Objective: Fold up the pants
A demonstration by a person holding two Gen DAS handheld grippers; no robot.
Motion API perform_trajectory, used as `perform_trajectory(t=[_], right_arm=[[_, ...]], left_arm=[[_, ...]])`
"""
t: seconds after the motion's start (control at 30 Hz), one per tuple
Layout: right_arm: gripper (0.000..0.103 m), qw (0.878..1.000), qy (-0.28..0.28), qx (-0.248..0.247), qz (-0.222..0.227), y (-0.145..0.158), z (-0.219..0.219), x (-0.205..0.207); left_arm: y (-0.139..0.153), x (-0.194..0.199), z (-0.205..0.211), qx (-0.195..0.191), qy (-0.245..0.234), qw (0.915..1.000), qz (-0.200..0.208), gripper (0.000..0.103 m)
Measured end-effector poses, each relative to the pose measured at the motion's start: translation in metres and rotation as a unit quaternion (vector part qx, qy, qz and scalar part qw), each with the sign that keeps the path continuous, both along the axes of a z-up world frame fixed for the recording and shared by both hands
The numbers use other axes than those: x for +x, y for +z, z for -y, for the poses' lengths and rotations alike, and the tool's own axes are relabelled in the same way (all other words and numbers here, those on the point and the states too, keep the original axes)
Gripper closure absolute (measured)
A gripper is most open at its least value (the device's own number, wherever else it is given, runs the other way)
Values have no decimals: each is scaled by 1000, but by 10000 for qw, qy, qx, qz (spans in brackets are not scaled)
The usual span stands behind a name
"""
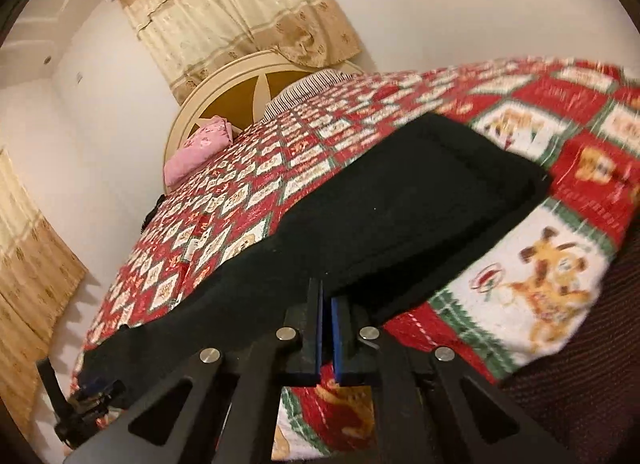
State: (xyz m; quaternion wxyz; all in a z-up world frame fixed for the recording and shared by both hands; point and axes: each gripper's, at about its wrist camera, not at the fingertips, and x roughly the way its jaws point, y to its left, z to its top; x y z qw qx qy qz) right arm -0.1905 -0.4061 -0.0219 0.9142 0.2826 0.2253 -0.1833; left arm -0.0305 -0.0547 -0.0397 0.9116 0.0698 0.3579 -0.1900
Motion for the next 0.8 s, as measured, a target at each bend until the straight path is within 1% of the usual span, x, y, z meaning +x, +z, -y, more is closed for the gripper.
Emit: perform_trajectory(t=[0.07, 0.17, 0.23, 0.3, 0.37, 0.4, 0.43, 0.47, 0.5, 0.57, 0.63, 0.67, 0.7, 0.8], right_arm=[[100, 10000, -6, -58, -17, 2, -2, -5], [100, 9995, -75, 33, -290, -9, 3, -5], [100, 9995, -71, 246, -164, -15, 9, -9], [98, 9993, -18, 354, -145, -11, 11, -11], [98, 9984, -168, 510, -156, -7, 15, -21], [98, 9981, -373, 482, -79, -3, 17, -31], [98, 9972, -714, 228, 33, 6, 17, -44], [98, 9961, -865, -82, 117, 15, 15, -51], [98, 9956, -832, -383, 207, 25, 12, -52], [98, 9961, -449, -696, 293, 41, 8, -40], [98, 9961, 186, -828, 250, 51, 1, -8], [98, 9954, 372, -871, 173, 52, -1, 10], [98, 9950, 483, -868, 83, 50, -1, 29], [98, 9933, 997, -533, -256, 29, 2, 86]], left_arm=[[0, -1, 1, 23, -21, 10000, 21, 0], [0, -2, 3, 38, -66, 10000, -3, 0], [0, -3, 4, 80, -81, 9999, 37, 0], [2, -3, 4, 106, -53, 9999, 97, 0], [4, -2, 2, 41, -17, 9999, 99, 0], [4, 0, 2, 21, -14, 10000, 82, 0], [4, 1, 3, 29, -23, 10000, 69, 0], [4, 3, 6, 70, -30, 9999, 75, 0], [5, 5, 9, 104, -37, 9999, 97, 0], [10, 6, 17, 116, -114, 9997, 187, 0], [15, 8, 26, 136, -201, 9992, 309, 0], [16, 11, 32, 186, -187, 9990, 356, 0], [16, 13, 34, 212, -141, 9991, 345, 0], [8, 24, 32, 163, 34, 9998, 95, 0]])
